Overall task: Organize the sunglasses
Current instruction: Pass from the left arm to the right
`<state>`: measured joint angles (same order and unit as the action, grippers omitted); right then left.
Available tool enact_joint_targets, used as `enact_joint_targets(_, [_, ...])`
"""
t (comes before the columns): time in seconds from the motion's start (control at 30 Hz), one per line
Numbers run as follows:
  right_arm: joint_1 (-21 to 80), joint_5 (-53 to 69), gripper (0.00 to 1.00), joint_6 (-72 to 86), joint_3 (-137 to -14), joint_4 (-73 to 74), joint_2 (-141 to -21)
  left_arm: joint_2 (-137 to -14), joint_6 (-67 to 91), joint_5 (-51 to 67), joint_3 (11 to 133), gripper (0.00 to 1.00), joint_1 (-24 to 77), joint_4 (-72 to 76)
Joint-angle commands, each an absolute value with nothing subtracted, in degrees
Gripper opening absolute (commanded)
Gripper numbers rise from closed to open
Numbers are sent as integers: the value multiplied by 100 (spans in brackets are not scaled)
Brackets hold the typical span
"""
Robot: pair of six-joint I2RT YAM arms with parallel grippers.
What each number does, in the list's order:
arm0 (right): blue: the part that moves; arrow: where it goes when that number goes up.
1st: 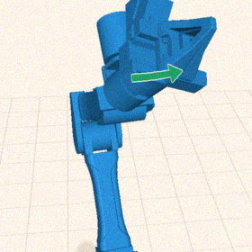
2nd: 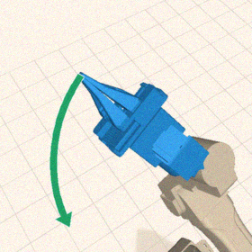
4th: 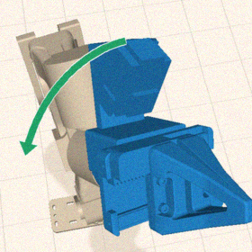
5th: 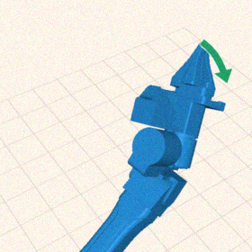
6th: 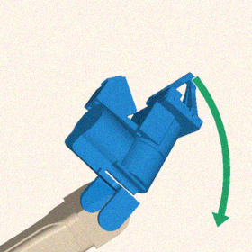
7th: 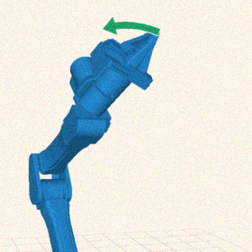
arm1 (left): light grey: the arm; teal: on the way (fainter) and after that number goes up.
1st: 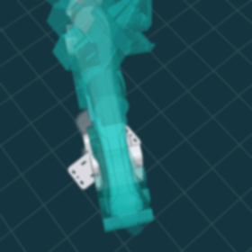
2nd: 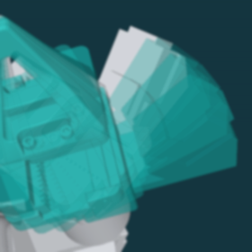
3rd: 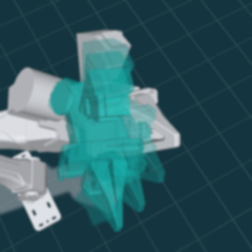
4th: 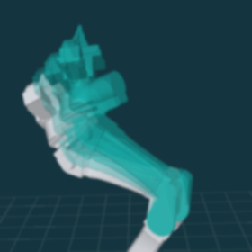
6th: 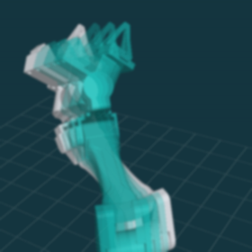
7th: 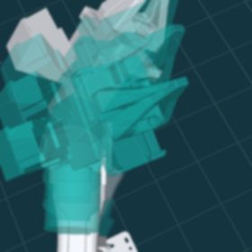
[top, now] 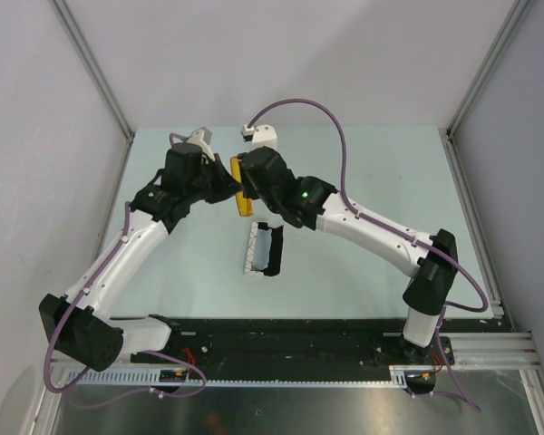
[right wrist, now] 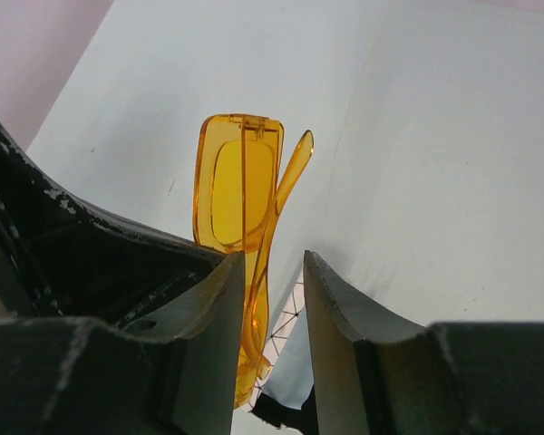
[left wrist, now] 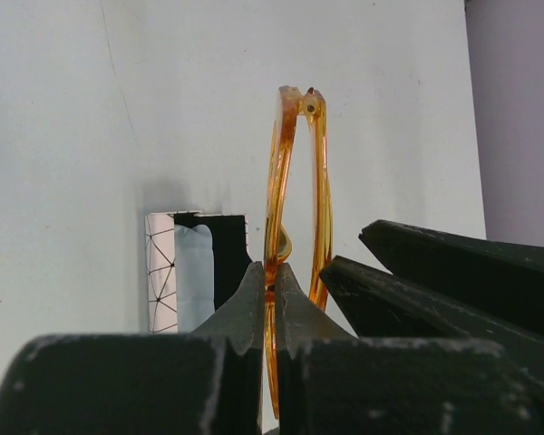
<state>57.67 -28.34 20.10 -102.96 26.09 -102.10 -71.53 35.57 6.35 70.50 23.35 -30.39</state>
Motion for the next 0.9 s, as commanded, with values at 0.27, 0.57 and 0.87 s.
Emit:
enact_joint_targets(0.27, [5880, -3261, 36, 2004, -10705, 2584, -10520, -7066, 3639, 220, 7435, 0, 2417, -3076])
enact_joint_targets(0.57, [5880, -3278, 29, 2066, -10731, 2488, -10643, -7075, 3647, 237, 7444, 0, 2426, -3111])
enact_joint_targets(0.87, [5889, -3261, 23, 2101, -10854, 2505, -10845, -7128, 3700, 299, 7523, 0, 2435, -3120])
